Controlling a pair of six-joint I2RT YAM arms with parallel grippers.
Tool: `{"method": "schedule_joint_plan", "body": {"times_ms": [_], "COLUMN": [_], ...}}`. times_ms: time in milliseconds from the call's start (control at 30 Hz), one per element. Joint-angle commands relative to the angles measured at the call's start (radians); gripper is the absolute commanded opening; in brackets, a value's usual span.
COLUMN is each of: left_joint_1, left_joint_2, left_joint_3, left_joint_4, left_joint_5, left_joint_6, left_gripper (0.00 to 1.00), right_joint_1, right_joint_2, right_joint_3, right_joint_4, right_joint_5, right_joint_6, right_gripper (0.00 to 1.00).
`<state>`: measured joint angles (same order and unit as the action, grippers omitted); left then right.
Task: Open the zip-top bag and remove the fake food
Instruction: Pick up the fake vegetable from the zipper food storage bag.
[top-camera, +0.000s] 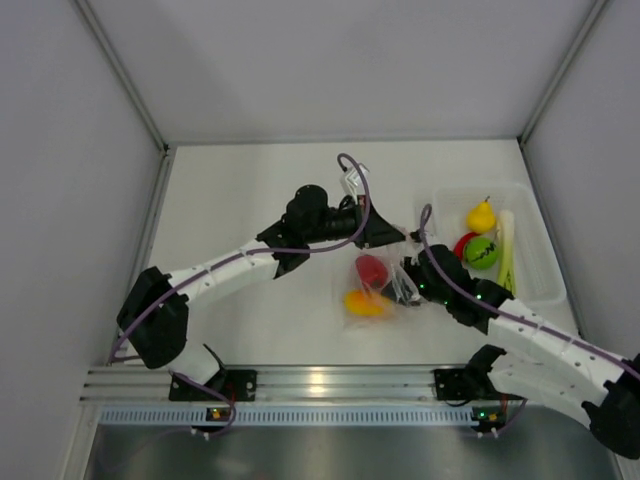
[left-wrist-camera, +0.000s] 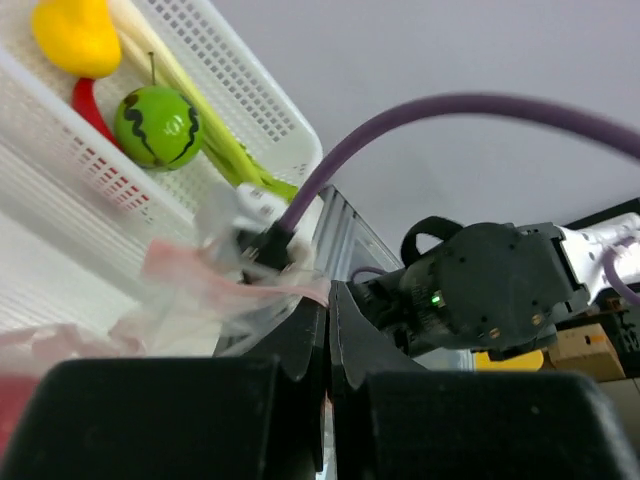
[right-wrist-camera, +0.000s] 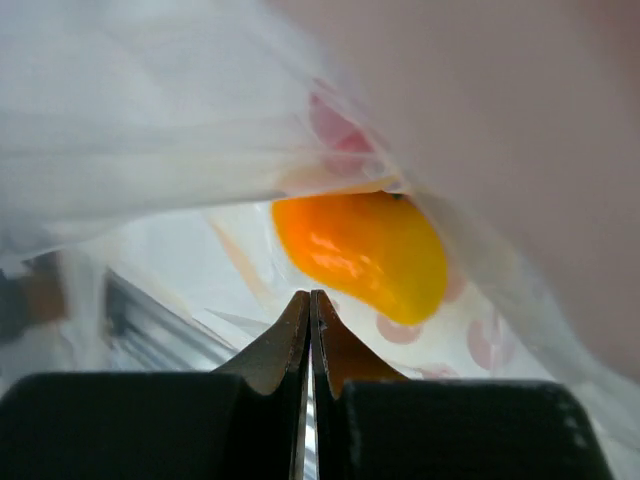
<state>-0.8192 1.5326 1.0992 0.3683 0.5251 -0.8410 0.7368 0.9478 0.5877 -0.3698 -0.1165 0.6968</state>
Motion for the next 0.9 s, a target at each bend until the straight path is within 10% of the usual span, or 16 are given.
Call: {"method": "schedule_joint_plan", "body": {"times_ms": [0, 267, 633, 867], "left_joint_1": [0.011, -0.072, -0.057, -0.057], "left_joint_2": [-0.028, 0.011, -0.002, 0.012], "left_joint_3": [0.051, 0.093, 0.03, 0.024], "left_joint_4": [0.084, 0.084, 0.084, 0.084], "left_joint_5": [0.084, 0.079, 0.045, 0.073], "left_joint_6": [-0.004, 0.01, -0.01, -0.013], "left_gripper": [0.0, 0.0, 0.0, 0.0], "right_joint_1": [0.013, 0.012, 0.015, 0.016], "right_joint_2": [-0.15, -0.184, -0.015, -0.023], "right_joint_3": [-0.029, 0.041, 0.077, -0.003], "right_joint_4": [0.026, -0.032, 0.064, 0.218], "right_joint_5": [0.274, 0.466, 0.31, 0.38], "right_joint_6": [0.17, 0.266, 0.185, 0.239], "right_gripper": [0.0, 0.0, 0.0, 0.15]}}
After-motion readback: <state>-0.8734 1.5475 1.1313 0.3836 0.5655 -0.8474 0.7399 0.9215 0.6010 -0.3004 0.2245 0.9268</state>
